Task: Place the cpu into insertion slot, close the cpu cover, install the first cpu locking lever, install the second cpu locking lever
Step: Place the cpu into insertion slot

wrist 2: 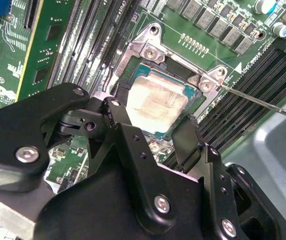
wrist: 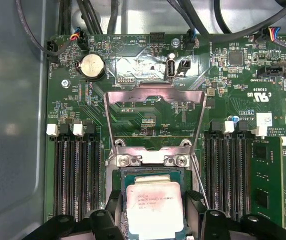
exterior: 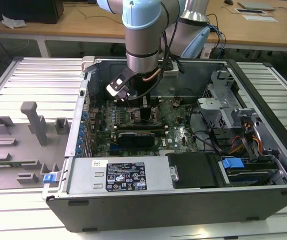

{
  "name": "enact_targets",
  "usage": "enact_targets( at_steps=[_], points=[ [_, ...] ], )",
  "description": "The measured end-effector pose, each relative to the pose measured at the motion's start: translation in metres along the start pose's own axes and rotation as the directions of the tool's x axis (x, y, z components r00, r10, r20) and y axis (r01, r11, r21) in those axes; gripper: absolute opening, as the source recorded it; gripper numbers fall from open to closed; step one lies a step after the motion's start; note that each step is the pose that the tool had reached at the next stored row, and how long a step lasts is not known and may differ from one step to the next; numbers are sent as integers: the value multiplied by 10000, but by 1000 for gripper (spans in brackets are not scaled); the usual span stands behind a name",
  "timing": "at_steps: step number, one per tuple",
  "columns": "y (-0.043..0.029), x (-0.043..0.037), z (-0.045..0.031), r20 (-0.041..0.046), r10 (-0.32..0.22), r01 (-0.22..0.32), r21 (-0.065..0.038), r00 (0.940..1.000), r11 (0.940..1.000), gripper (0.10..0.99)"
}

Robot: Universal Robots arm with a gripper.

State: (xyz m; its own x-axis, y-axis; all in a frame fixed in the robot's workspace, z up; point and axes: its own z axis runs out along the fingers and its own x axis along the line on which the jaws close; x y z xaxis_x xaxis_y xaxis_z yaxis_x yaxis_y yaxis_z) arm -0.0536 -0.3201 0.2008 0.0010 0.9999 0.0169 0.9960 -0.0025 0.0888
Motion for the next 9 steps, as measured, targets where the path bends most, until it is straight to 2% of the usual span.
enact_targets(
  at_steps=[3, 4, 9],
  points=[
    [0, -1, -2, 3, 0, 0, 2, 10000, 10000, 604],
    [0, 0, -2, 2, 0, 0, 2, 10000, 10000, 533],
    [1, 0, -12, -1, 0, 0, 0, 10000, 10000, 533]
  ],
)
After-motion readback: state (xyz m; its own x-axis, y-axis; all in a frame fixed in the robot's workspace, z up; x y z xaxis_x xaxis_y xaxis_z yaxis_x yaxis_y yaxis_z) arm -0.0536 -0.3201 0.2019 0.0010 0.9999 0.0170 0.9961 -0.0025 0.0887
